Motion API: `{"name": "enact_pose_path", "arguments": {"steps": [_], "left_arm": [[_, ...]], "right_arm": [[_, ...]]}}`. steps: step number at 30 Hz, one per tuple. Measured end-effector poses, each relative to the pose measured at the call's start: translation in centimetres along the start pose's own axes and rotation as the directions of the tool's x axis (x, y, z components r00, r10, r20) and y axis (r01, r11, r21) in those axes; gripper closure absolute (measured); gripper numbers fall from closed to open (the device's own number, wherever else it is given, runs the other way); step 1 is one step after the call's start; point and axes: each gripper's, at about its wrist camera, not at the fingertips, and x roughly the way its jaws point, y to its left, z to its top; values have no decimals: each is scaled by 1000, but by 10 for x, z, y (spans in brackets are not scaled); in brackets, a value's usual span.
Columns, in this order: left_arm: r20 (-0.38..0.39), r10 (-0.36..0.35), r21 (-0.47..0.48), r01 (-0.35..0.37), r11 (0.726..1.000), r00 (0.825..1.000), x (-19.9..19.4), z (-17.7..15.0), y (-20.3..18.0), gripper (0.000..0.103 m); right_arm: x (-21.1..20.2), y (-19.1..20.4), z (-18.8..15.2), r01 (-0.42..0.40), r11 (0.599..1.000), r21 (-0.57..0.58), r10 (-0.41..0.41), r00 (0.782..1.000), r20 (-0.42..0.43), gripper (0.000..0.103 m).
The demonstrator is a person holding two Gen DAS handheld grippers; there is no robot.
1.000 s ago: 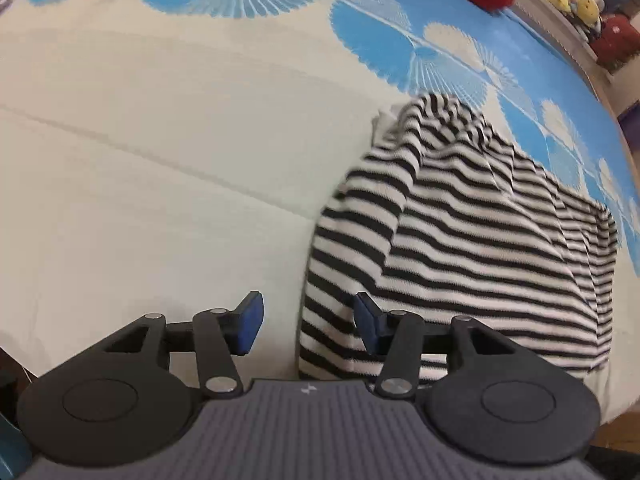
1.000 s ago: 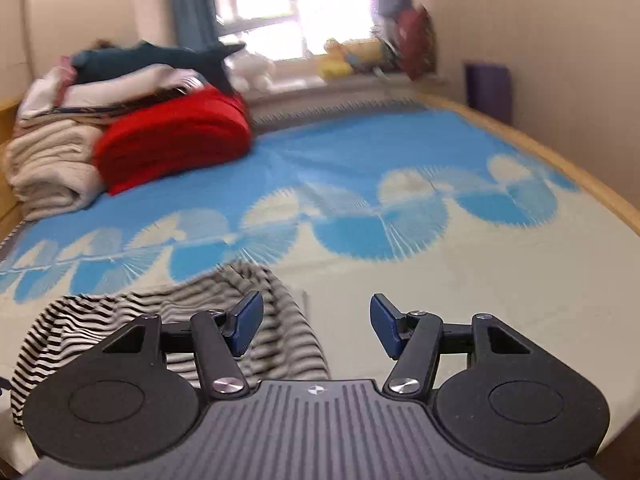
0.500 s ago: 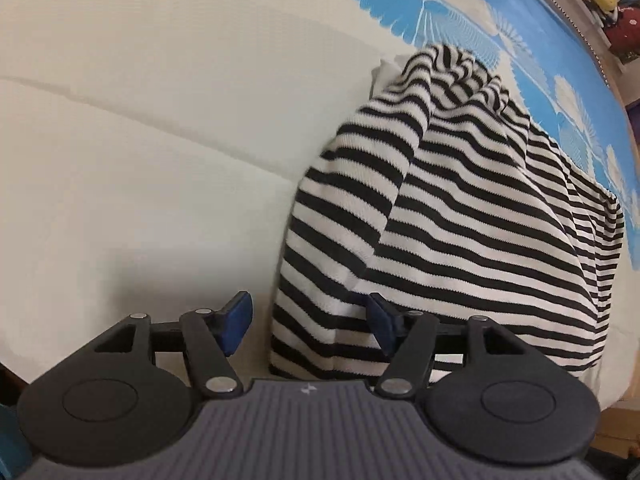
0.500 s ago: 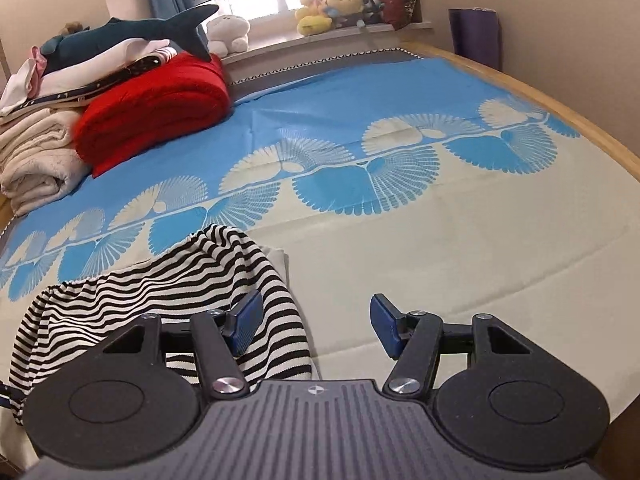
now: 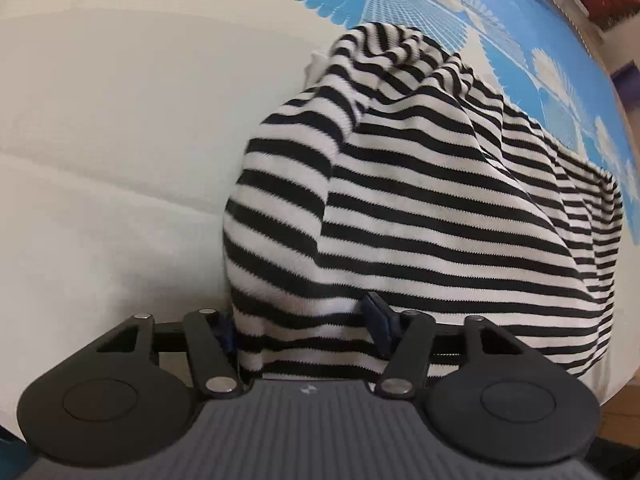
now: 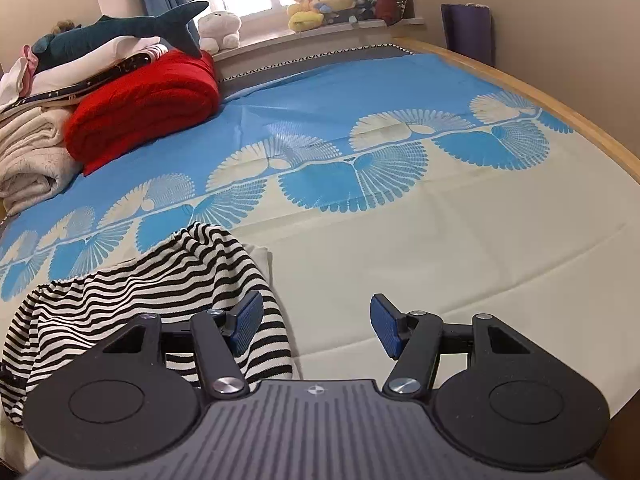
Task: Fold small clothes
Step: 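Pinch and straighten the striped bundle edge with the left tool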
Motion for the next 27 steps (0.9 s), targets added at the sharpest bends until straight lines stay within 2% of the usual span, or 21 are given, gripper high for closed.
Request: {"name": "enact_pose_path", "arguments": {"steps": [2, 3, 4, 7, 10, 12, 18, 21, 23, 25, 26, 27], "left_arm": [[3, 2, -10, -2, 1000, 1000, 1, 1, -2, 47], [4, 2, -16, -1, 1000, 1000, 1, 0, -3, 59], [3, -7, -17, 7, 1000, 1000, 0, -1, -2, 75], [8, -38, -7, 38, 999, 999, -1, 0, -2, 85], [33, -60, 39, 58, 998, 998, -8, -1, -5, 88], [51, -91, 42, 89, 995, 995, -16, -4, 0, 88], [112, -109, 19, 107, 994, 988, -35, -11, 14, 89], [113, -78, 22, 76, 997, 991, -39, -15, 22, 89], [91, -98, 1, 98, 995, 991, -40, -17, 32, 89], [60, -150, -18, 151, 988, 987, -42, -17, 43, 80], [52, -147, -22, 149, 989, 988, -42, -17, 46, 74], [45, -140, -27, 142, 990, 989, -41, -16, 49, 56]], "right_arm": [[-1, -1, 0, 2, 1000, 4, -2, 1000, 3, 42], [-1, -1, 0, 3, 1000, 6, -3, 1000, 4, 42], [-1, -1, 0, 4, 1000, 6, -4, 1000, 4, 42], [0, 2, 0, 7, 1000, 1, -7, 1000, 3, 42], [1, 5, -1, 9, 1000, -7, -9, 1000, 2, 42], [1, 8, -1, 8, 1000, -12, -8, 1000, 2, 42], [3, 14, 1, 6, 1000, -17, -6, 1000, 4, 42], [4, 14, 3, 6, 1000, -13, -6, 1000, 6, 42], [5, 15, 3, 3, 1000, -12, -3, 1000, 5, 42], [5, 16, 2, 0, 1000, -15, 0, 1000, 4, 42], [5, 17, 2, -3, 1000, -20, 3, 1000, 3, 42], [5, 18, 1, -5, 1000, -27, 5, 1000, 2, 42]]}}
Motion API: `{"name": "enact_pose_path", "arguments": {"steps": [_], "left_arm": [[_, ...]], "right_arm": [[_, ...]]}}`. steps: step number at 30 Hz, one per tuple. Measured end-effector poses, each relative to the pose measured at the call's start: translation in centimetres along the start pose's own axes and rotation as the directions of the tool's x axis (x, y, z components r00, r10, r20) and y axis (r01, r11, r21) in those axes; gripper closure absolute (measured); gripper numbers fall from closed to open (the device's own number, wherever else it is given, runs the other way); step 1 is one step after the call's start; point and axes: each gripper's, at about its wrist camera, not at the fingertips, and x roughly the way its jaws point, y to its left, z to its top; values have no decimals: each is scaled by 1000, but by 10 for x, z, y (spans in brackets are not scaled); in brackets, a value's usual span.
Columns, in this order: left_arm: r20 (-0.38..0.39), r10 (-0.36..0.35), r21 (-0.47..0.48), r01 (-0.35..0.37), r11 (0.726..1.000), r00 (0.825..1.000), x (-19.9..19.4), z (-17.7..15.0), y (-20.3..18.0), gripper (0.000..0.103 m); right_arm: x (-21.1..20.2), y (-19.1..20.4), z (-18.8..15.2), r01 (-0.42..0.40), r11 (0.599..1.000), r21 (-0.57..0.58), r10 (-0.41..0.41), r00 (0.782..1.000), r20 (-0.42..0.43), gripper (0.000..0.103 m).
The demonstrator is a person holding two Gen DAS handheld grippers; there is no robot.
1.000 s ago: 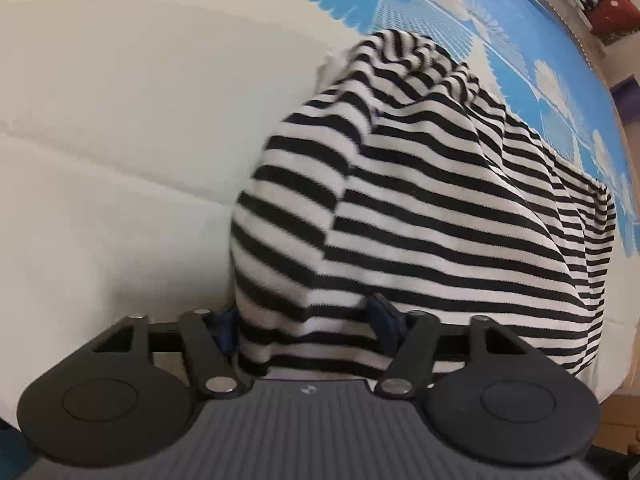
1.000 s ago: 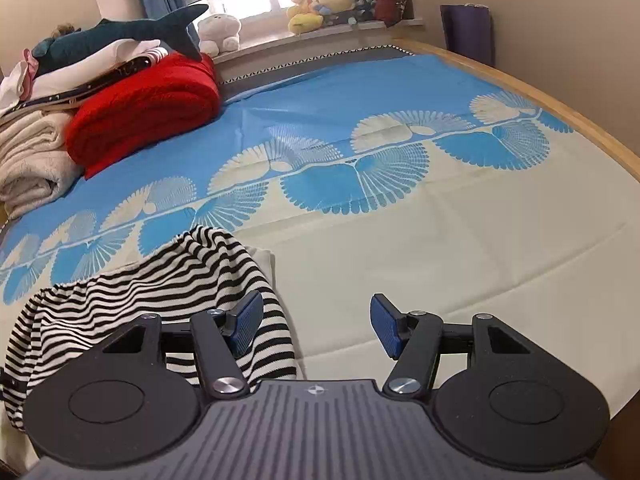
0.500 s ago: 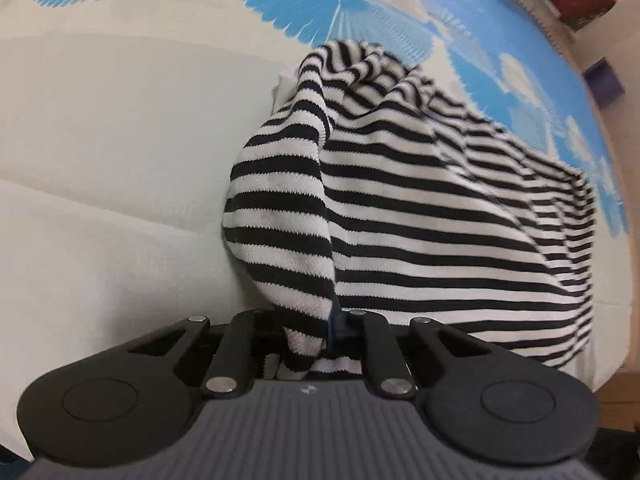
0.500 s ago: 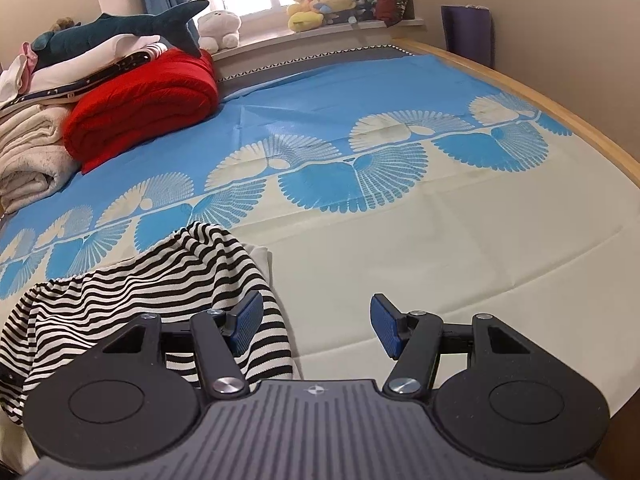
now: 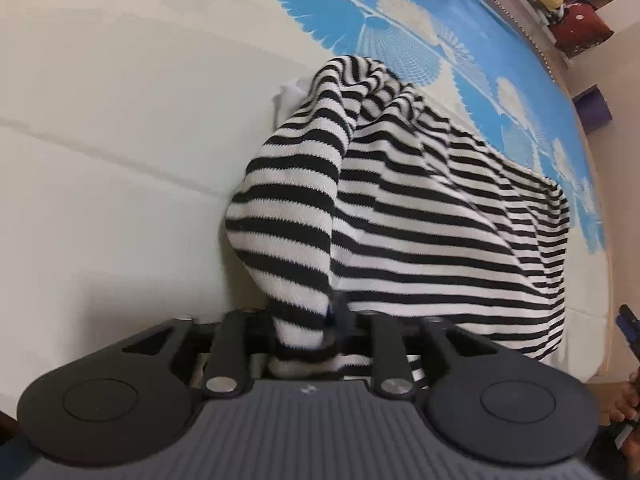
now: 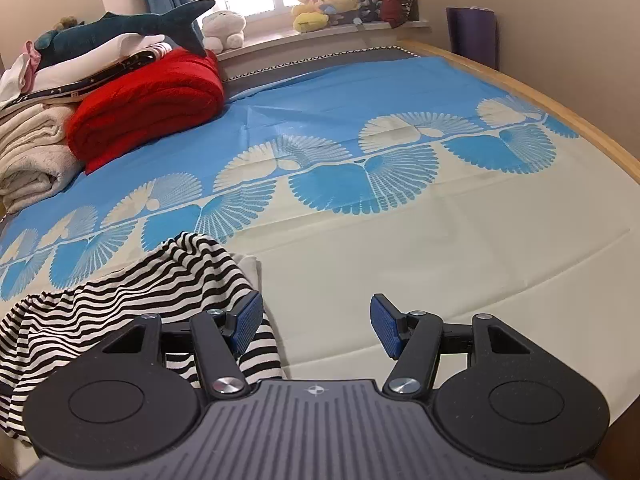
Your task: Fold small clothes
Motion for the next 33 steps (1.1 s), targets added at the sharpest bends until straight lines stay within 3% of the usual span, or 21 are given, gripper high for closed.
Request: {"name": "enact_pose_path", "arguments": {"steps": [1, 2, 10, 14, 16, 22, 25, 28, 31, 33], "left_arm": [[-6, 6, -12, -6, 1000, 1000, 1, 1, 4, 43], [-11, 9, -22, -9, 1000, 1000, 3, 1, 8, 41], [-54, 21, -61, -25, 998, 998, 22, 14, 19, 42], [-50, 27, -20, -28, 999, 998, 32, 19, 3, 59], [-49, 34, 14, -34, 999, 998, 36, 19, -5, 83], [-4, 54, 99, -53, 994, 999, 26, 14, -18, 89], [46, 53, 87, -57, 995, 998, 8, 11, -12, 89], [84, 138, 85, -145, 986, 987, -9, 7, -7, 89], [90, 254, 75, -260, 963, 963, -21, 3, 3, 89], [114, 281, 67, -290, 955, 953, -34, -1, 4, 89]], "right_arm": [[0, 1, 0, -1, 1000, -6, 1, 1000, -2, 42], [1, 1, 0, -2, 1000, -11, 2, 1000, -3, 42], [2, -4, 2, 8, 1000, 2, -8, 1000, -5, 42], [3, -3, 1, 16, 1000, 8, -16, 1000, -8, 42], [3, -1, 1, 18, 1000, 12, -18, 1000, -7, 42], [4, 4, 1, 10, 1000, 7, -10, 1000, -6, 42], [6, 9, 1, 2, 1000, 1, -2, 1000, -8, 42], [7, 15, 2, -13, 1000, -9, 13, 1000, -9, 42], [7, 21, 2, -31, 999, -13, 31, 999, -8, 42], [6, 23, 3, -44, 999, -12, 44, 999, -4, 42]]}}
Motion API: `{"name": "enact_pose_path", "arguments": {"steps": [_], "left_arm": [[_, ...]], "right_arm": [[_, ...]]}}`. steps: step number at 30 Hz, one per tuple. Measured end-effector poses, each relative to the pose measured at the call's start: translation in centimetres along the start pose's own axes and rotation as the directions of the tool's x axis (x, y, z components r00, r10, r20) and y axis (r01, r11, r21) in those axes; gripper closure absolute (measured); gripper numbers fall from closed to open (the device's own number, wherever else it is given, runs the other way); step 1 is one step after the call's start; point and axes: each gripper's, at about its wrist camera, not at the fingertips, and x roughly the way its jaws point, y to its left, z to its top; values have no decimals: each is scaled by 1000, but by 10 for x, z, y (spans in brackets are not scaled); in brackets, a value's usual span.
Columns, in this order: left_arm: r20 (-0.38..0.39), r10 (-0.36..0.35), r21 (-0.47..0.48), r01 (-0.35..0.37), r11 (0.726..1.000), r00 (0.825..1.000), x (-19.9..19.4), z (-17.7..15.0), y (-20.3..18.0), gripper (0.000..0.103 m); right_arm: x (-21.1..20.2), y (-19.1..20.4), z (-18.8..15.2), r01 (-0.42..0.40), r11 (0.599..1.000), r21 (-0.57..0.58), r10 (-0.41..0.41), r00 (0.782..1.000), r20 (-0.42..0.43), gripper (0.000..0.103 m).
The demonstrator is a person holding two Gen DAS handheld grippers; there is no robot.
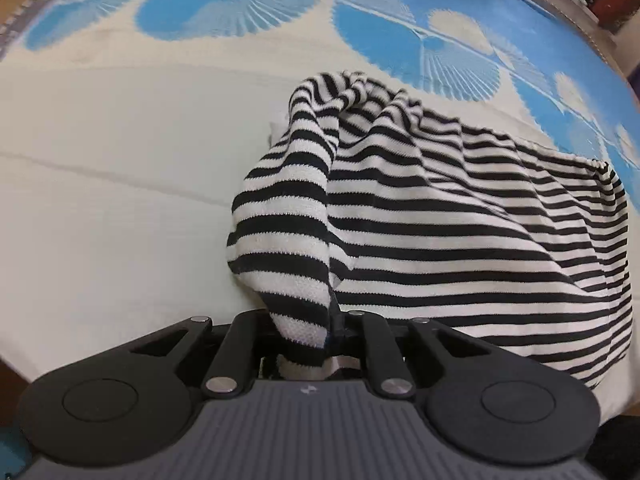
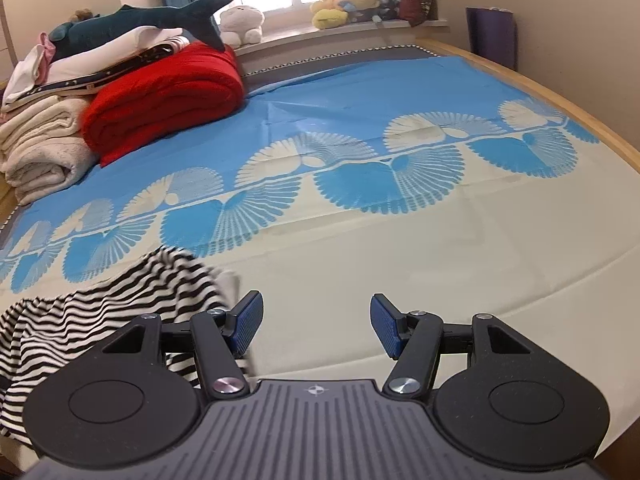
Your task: Fold small clothes
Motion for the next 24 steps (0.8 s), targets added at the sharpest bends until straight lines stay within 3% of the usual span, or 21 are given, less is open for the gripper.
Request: {"name": "enact_pose_path", "arguments": {"steps": [7, 10, 14, 17, 20, 24], "left_arm": [[151, -70, 29, 66, 997, 986, -44, 3, -26, 90], [126, -69, 25, 67, 997, 990, -35, 11, -40, 90], [168, -178, 8, 180, 984, 969, -45, 24, -61, 90], [166, -240, 42, 237, 971, 956, -49, 29, -96, 90], [144, -320, 148, 300, 943, 936, -50, 28, -151, 90], [101, -376, 293, 334, 896, 921, -46, 17, -235, 90]], "right_arm": [[-5, -1, 3, -25, 999, 40, 25, 1000, 20, 42], [2, 1, 3, -13, 1000, 28, 13, 1000, 5, 42], [9, 5, 2, -9, 1000, 3, 9, 1000, -17, 42], [11, 6, 2, -5, 1000, -9, 5, 1000, -21, 42], [12, 4, 2, 0, 1000, -3, 0, 1000, -28, 42], [15, 3, 3, 12, 1000, 15, -11, 999, -40, 42]]}}
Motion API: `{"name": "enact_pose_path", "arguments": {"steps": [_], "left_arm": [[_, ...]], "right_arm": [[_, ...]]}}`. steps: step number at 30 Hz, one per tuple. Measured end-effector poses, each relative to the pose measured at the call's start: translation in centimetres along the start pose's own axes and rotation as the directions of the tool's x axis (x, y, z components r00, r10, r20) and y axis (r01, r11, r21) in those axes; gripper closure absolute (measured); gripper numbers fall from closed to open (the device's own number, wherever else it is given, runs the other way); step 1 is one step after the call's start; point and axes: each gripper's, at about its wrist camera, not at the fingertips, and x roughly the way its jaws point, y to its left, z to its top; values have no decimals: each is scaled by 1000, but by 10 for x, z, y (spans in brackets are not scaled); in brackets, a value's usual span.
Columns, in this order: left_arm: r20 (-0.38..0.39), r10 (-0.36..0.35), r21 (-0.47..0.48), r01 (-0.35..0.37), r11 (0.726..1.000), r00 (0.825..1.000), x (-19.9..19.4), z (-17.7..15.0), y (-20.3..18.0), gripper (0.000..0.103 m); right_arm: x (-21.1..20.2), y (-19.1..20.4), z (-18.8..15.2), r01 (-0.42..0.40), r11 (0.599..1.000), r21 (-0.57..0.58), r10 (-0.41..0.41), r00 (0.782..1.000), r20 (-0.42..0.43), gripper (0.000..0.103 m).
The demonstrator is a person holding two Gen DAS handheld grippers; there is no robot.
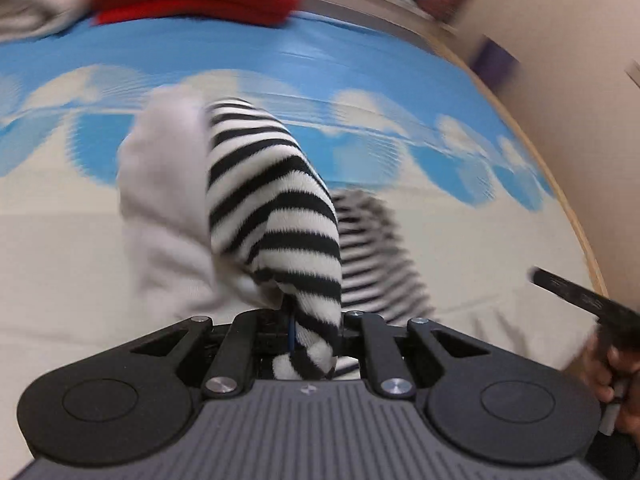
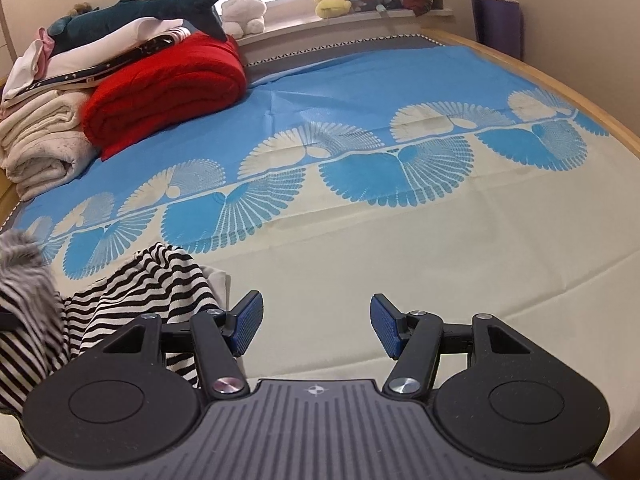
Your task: Fold small clothes
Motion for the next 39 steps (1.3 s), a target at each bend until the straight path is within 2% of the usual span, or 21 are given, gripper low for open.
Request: {"name": "enact_pose_path", "arguments": {"steps": [2, 5, 7, 8, 9, 10, 13, 17, 20, 23, 25, 27, 29, 31, 32, 33, 34, 37, 39], "left_arm": [[-7, -43, 40, 43, 998, 999, 15, 3, -34, 90], [-38, -116, 87, 119, 989, 993, 38, 4, -78, 83], [-44, -191, 85, 195, 977, 981, 44, 3, -95, 68], [-16, -217, 79, 217, 973, 976, 40, 3, -96, 63], [17, -222, 68, 221, 973, 975, 36, 4, -93, 53], [48, -222, 50, 220, 974, 974, 31, 5, -87, 52], [85, -195, -43, 199, 979, 977, 19, 8, -50, 54], [86, -83, -136, 94, 986, 993, 7, 5, -3, 54], [65, -4, -142, 14, 990, 998, -1, -3, 22, 54], [51, 43, -122, -37, 992, 998, -12, -9, 42, 54], [43, 62, -102, -57, 993, 997, -20, -15, 51, 54], [36, 71, -82, -68, 994, 997, -30, -22, 58, 54], [29, 73, -63, -71, 995, 997, -33, -25, 61, 54], [24, 76, -41, -75, 996, 997, -35, -27, 60, 54], [25, 78, -32, -77, 996, 997, -34, -27, 59, 54], [26, 78, -29, -77, 997, 997, -34, -28, 58, 54], [26, 75, -29, -75, 997, 997, -33, -28, 57, 54], [16, 71, -29, -70, 997, 997, -26, -27, 52, 54], [17, 56, -22, -55, 998, 998, -22, -26, 45, 54]], "right_arm": [[-1, 1, -1, 3, 1000, 10, -3, 1000, -1, 42], [-2, 5, -2, 0, 1000, 10, 0, 1000, -2, 42], [-2, 8, -3, -6, 1000, 3, 6, 1000, -3, 42], [-2, 10, -3, -11, 1000, -2, 11, 1000, -4, 42], [-2, 11, -3, -15, 1000, -8, 15, 1000, -6, 42], [-2, 12, -4, -21, 1000, -14, 21, 1000, -9, 42], [-1, 19, -4, -52, 998, -34, 52, 999, -13, 42], [2, 39, -6, -143, 989, -49, 142, 990, -27, 42], [5, 63, -9, -249, 965, -77, 245, 968, -56, 42], [19, 92, -18, -320, 941, -114, 300, 940, -160, 42], [35, 109, -29, -307, 938, -161, 259, 929, -264, 42], [50, 123, -43, -264, 936, -231, 173, 920, -351, 42], [55, 131, -49, -247, 926, -285, 131, 919, -372, 42], [52, 131, -50, -257, 922, -291, 139, 918, -370, 44], [51, 129, -50, -265, 922, -282, 148, 915, -375, 51], [50, 126, -51, -286, 920, -267, 169, 906, -389, 79], [47, 123, -51, -309, 916, -256, 191, 897, -398, 97], [29, 117, -47, -324, 906, -271, 233, 918, -320, 97], [11, 98, -34, -339, 920, -196, 293, 929, -226, 98]]}}
